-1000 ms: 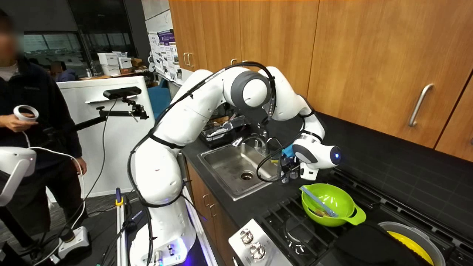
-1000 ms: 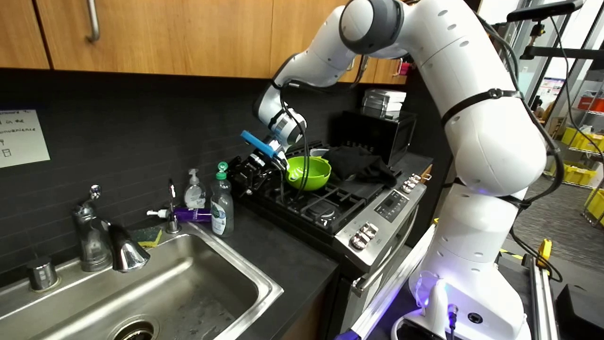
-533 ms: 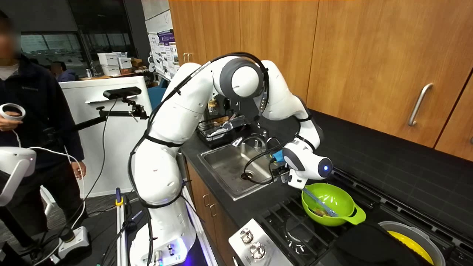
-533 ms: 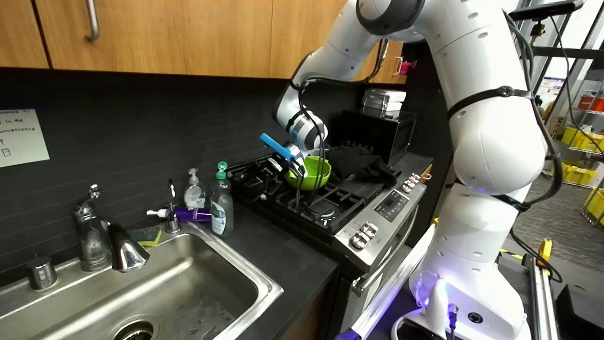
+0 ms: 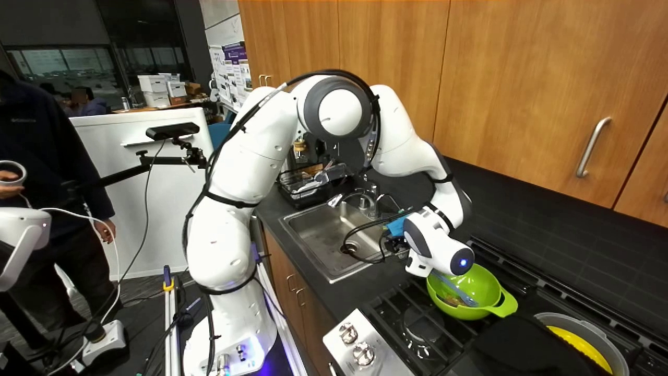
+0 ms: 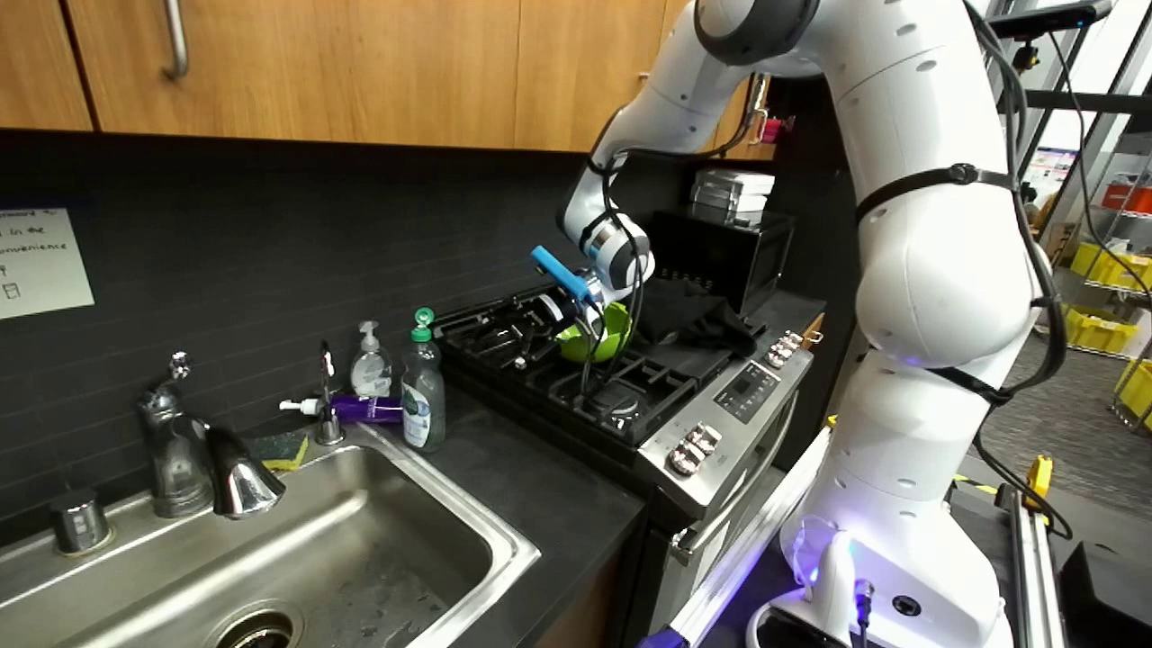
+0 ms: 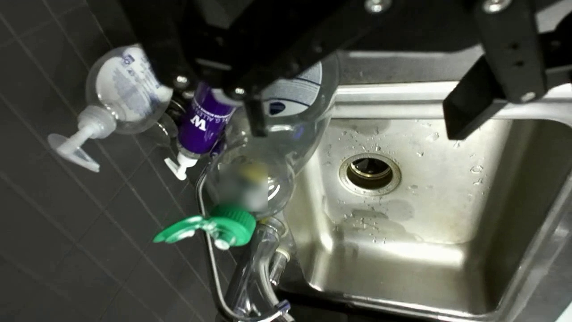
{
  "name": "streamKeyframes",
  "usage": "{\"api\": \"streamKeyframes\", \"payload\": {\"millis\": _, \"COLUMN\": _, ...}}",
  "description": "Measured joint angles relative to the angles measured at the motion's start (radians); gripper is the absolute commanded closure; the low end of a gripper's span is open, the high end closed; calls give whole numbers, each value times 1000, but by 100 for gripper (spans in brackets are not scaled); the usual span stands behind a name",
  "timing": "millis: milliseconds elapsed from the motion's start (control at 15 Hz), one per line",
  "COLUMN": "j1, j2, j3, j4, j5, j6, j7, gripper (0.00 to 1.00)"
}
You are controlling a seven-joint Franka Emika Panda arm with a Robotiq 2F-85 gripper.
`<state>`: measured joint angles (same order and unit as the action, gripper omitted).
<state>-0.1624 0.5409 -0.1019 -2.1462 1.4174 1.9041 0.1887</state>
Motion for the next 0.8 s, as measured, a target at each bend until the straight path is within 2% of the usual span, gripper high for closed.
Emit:
{"api": "streamKeyframes", "payload": {"millis": 400, "j1": -38, "j2": 2, "j3": -38, "j4": 5, "j5": -2, "j6": -186, "j7": -45, "gripper": 0}}
{"api": "streamKeyframes", "payload": {"millis": 800, "j1": -29, "j2": 6, "j3": -42, "j4": 22, "j5": 0, "j6": -211, "j7": -54, "gripper": 0}}
